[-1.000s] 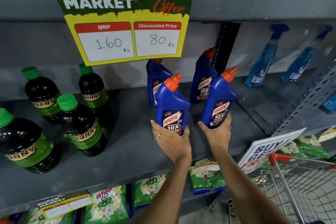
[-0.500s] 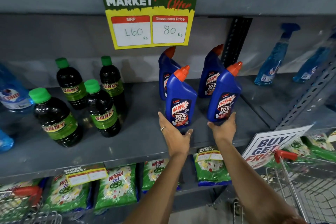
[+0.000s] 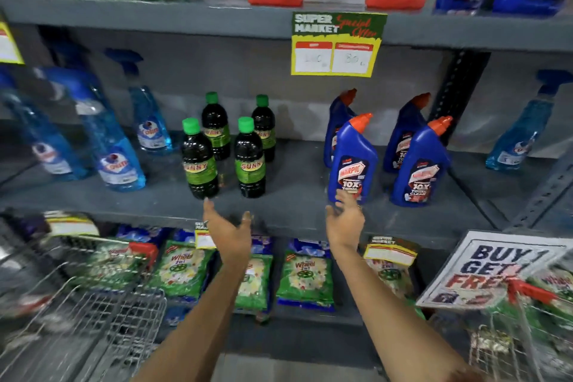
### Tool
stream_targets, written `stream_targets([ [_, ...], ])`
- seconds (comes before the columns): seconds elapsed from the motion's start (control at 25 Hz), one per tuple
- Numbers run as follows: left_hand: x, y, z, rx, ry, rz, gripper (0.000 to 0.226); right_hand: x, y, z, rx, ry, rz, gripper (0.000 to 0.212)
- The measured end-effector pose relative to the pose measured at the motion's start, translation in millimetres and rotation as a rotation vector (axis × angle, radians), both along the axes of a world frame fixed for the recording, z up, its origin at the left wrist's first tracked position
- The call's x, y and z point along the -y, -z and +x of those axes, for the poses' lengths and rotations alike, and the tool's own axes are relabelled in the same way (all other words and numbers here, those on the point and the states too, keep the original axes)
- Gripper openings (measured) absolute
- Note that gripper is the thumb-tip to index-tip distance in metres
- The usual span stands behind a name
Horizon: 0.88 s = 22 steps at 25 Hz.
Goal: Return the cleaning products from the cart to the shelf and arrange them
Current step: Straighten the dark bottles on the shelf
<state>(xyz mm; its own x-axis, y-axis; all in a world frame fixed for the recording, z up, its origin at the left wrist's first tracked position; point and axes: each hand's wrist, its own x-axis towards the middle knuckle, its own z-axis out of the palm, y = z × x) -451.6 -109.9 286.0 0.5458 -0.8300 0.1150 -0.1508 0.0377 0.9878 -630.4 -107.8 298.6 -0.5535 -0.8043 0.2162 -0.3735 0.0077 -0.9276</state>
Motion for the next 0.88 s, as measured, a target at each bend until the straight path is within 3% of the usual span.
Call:
stream_targets([
  [0.28, 31, -21, 83, 0.058, -0.039, 0.017, 0.092, 24, -5, 81, 0.041, -0.202, 0.046, 0.043],
  [0.52, 79, -16, 112, 0.041, 0.122, 0.113, 0.093, 71, -10, 126, 0.044, -0.264, 0.082, 0.055],
  [0.68, 101, -6, 120, 0.113, 0.232, 0.170, 0.074, 95, 1, 137, 0.024, -0.226, 0.135, 0.067],
  [0.88, 108, -4, 116, 0.094, 0.136, 0.145, 0.059, 102, 9, 142, -0.001, -0.152, 0.124, 0.064],
])
